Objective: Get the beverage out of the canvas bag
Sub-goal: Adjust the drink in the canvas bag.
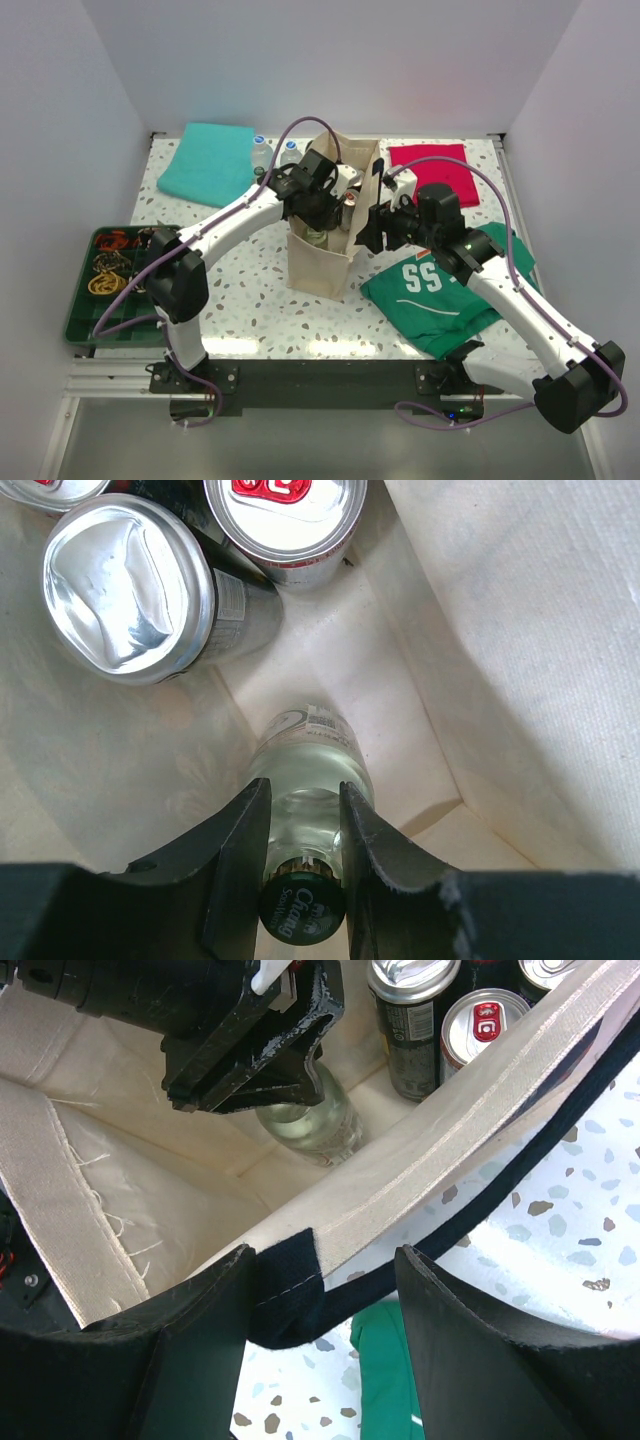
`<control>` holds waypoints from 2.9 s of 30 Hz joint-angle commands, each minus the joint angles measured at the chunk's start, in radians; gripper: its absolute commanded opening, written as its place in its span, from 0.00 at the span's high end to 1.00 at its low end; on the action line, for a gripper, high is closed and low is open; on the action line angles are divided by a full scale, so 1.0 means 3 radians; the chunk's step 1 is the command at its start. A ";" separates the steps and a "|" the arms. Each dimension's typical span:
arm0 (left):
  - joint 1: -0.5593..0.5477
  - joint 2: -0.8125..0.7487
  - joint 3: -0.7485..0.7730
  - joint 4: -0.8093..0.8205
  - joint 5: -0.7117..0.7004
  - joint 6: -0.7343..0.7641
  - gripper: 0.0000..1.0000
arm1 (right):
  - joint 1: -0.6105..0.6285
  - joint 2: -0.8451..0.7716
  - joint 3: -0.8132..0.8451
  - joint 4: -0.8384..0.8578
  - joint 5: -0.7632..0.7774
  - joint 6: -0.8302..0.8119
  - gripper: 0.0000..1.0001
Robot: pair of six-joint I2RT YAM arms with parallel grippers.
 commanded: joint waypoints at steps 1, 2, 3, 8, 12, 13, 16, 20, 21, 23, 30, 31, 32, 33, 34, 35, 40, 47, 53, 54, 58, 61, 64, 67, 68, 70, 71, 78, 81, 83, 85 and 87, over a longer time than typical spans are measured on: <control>0.0002 -0.0111 0.0018 -0.0125 0.0063 -0.0035 1.00 | 0.0009 -0.0012 0.0077 0.0055 -0.0014 -0.0047 0.38; 0.0002 -0.0106 0.0023 -0.0125 0.0068 -0.0035 1.00 | 0.0009 -0.0007 0.0077 0.0055 -0.0014 -0.0047 0.38; 0.0002 -0.0101 0.0028 -0.0135 0.0078 -0.0035 1.00 | 0.0014 -0.0007 0.0077 0.0050 -0.0014 -0.0047 0.38; 0.0002 -0.0117 0.0054 -0.0151 0.0083 -0.0035 1.00 | 0.0009 -0.0007 0.0072 0.0060 -0.0014 -0.0042 0.38; 0.0002 -0.0157 0.0094 -0.0161 0.0068 -0.0030 1.00 | 0.0014 -0.0012 0.0082 0.0055 -0.0014 -0.0042 0.38; 0.0002 -0.0178 0.0095 -0.0161 0.0063 -0.0035 1.00 | 0.0009 -0.0012 0.0077 0.0060 -0.0019 -0.0032 0.38; 0.0002 -0.0213 0.0110 -0.0171 0.0058 -0.0035 1.00 | 0.0009 0.0008 0.0087 0.0081 -0.0029 -0.0037 0.38; 0.0002 -0.0249 0.0110 -0.0161 0.0058 -0.0035 1.00 | 0.0009 0.0019 0.0118 0.0050 -0.0029 -0.0032 0.38; 0.0002 -0.0260 0.0115 -0.0161 0.0058 -0.0035 1.00 | 0.0009 0.0014 0.0118 0.0055 -0.0029 -0.0032 0.38; -0.0003 -0.0255 0.0141 -0.0166 0.0058 -0.0035 1.00 | 0.0009 0.0019 0.0103 0.0075 -0.0029 -0.0022 0.38; -0.0003 -0.0285 0.0197 -0.0192 0.0058 -0.0035 1.00 | 0.0014 0.0029 0.0118 0.0075 -0.0039 -0.0017 0.38; -0.0003 -0.0300 0.0197 -0.0186 0.0058 -0.0035 1.00 | 0.0009 0.0029 0.0113 0.0080 -0.0034 -0.0017 0.38; -0.0003 -0.0311 0.0202 -0.0186 0.0053 -0.0035 1.00 | 0.0009 0.0024 0.0113 0.0081 -0.0034 -0.0017 0.38; -0.0003 -0.0311 0.0212 -0.0186 0.0053 -0.0035 1.00 | 0.0009 0.0019 0.0113 0.0081 -0.0034 -0.0017 0.38; -0.0003 -0.0316 0.0227 -0.0197 0.0042 -0.0035 1.00 | 0.0009 0.0024 0.0113 0.0081 -0.0034 -0.0017 0.38; -0.0003 -0.0321 0.0233 -0.0202 0.0047 -0.0040 1.00 | 0.0009 0.0024 0.0113 0.0081 -0.0034 -0.0017 0.38; -0.0003 -0.0341 0.0268 -0.0186 0.0027 -0.0035 1.00 | 0.0009 0.0019 0.0108 0.0091 -0.0034 -0.0012 0.38; -0.0003 -0.0387 0.0340 -0.0166 -0.0019 -0.0035 1.00 | 0.0014 -0.0017 0.0098 0.0070 -0.0014 -0.0017 0.39; -0.0003 -0.0449 0.0447 -0.0151 -0.0080 -0.0035 1.00 | 0.0009 -0.0063 0.0067 0.0101 -0.0003 -0.0007 0.38; -0.0003 -0.0459 0.0447 -0.0146 -0.0080 -0.0035 1.00 | 0.0009 -0.0058 0.0077 0.0096 -0.0003 -0.0012 0.38; -0.0003 -0.0449 0.0524 -0.0171 -0.0091 -0.0035 1.00 | 0.0014 -0.0058 0.0072 0.0101 -0.0019 -0.0012 0.38; -0.0003 -0.0428 0.0570 -0.0192 -0.0096 -0.0035 1.00 | 0.0009 -0.0053 0.0067 0.0106 -0.0024 -0.0012 0.38; -0.0003 -0.0439 0.0621 -0.0197 -0.0116 -0.0040 1.00 | 0.0009 -0.0058 0.0062 0.0111 -0.0019 -0.0012 0.38; -0.0003 -0.0434 0.0662 -0.0227 -0.0075 -0.0035 1.00 | 0.0009 -0.0058 0.0067 0.0116 -0.0019 -0.0012 0.38; -0.0003 -0.0434 0.0667 -0.0243 -0.0080 -0.0040 1.00 | 0.0009 -0.0048 0.0067 0.0106 -0.0019 -0.0022 0.38; -0.0003 -0.0428 0.0677 -0.0268 -0.0080 -0.0030 1.00 | 0.0009 -0.0053 0.0072 0.0101 -0.0009 -0.0017 0.38; -0.0003 -0.0428 0.0693 -0.0273 -0.0091 -0.0030 1.00 | 0.0009 -0.0053 0.0072 0.0111 -0.0009 -0.0017 0.38; -0.0003 -0.0423 0.0877 -0.0294 -0.0085 -0.0004 1.00 | 0.0014 -0.0027 0.0072 0.0127 -0.0029 -0.0007 0.38; -0.0003 -0.0403 0.0841 -0.0284 -0.0096 0.0021 1.00 | 0.0009 -0.0022 0.0062 0.0132 -0.0029 -0.0007 0.38; -0.0003 -0.0352 0.0780 -0.0284 -0.0075 0.0021 1.00 | 0.0014 -0.0022 0.0062 0.0127 -0.0029 -0.0007 0.38; -0.0003 -0.0331 0.0714 -0.0243 -0.0035 -0.0004 1.00 | 0.0009 -0.0027 0.0057 0.0132 -0.0019 -0.0012 0.38; -0.0003 -0.0326 0.0550 -0.0096 -0.0004 -0.0030 1.00 | 0.0009 -0.0017 0.0047 0.0132 -0.0014 -0.0017 0.38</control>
